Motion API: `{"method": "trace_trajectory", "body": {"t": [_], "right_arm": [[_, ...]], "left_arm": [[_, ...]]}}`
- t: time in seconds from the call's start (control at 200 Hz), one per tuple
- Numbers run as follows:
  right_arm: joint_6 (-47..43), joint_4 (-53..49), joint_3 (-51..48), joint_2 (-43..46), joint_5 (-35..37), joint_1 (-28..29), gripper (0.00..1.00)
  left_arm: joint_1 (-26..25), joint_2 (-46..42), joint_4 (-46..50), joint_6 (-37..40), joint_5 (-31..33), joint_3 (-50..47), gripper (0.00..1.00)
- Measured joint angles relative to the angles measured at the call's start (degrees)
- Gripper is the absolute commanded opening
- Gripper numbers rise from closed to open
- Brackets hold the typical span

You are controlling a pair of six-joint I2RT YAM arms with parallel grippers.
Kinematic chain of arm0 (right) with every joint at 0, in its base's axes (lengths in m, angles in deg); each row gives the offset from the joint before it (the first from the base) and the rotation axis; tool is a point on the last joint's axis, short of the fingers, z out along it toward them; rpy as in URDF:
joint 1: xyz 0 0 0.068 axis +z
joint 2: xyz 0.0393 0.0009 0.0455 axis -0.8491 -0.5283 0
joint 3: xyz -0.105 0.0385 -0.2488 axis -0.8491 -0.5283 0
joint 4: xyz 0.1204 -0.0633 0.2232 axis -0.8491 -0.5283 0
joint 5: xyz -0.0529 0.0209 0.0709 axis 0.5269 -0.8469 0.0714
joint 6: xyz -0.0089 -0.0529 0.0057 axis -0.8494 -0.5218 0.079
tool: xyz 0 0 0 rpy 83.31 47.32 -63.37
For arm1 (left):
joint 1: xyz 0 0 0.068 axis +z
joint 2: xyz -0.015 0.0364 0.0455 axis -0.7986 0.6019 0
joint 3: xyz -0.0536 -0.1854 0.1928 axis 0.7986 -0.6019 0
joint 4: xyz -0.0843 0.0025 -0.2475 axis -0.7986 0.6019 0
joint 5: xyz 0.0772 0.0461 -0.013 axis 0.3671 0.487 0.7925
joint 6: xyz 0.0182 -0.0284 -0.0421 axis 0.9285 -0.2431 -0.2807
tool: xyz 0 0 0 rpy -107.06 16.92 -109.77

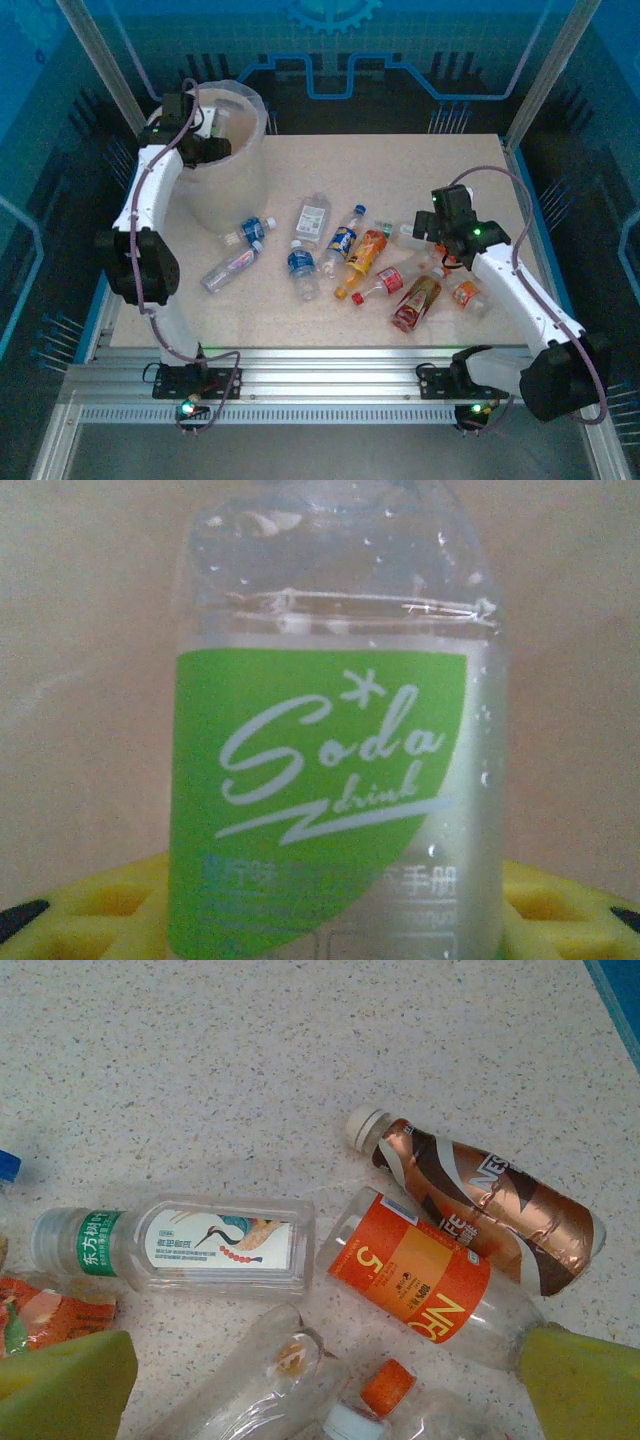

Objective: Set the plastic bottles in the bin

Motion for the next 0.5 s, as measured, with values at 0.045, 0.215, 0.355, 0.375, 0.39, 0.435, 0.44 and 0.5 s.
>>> {"method": "trace_trajectory", "body": {"t": [0.045, 0.215, 0.355, 0.375, 0.39, 0.435, 0.44, 0.5], "right_arm": [[0.00, -0.09, 0.13, -0.46, 0.00, 0.00, 1.00], [-0.02, -0.98, 0.74, -2.49, -0.24, 0.00, 1.00], [-0.13, -1.05, 0.83, -3.39, -1.09, 0.09, 1.00], [-0.15, -1.03, 0.83, -3.39, -1.20, 0.13, 1.00], [-0.26, -0.96, 0.83, -3.39, -1.31, 0.22, 1.00], [-0.44, -0.85, 0.83, -3.34, -1.68, 0.48, 1.00], [-0.50, -0.83, 0.83, -3.34, -1.73, 0.57, 1.00], [-1.14, -0.44, 0.83, -3.26, -2.45, 0.83, 1.00]], "left_arm": [[0.00, 0.76, 0.28, 0.11, 0.00, 0.15, 0.52], [0.00, 3.58, 1.68, 0.33, -0.02, 0.92, 0.60], [0.00, 5.07, 1.99, 0.39, -0.02, 1.73, 0.67], [0.00, 5.14, 2.12, 0.28, -0.02, 1.79, 0.69], [0.00, 5.16, 2.23, 0.44, -0.02, 1.95, 0.70], [0.00, 5.16, 2.45, 0.22, -0.02, 2.38, 0.74], [0.00, 5.16, 2.47, 0.17, -0.02, 2.43, 0.74], [0.00, 5.16, 2.60, 0.13, 0.00, 3.32, 0.82]]}}
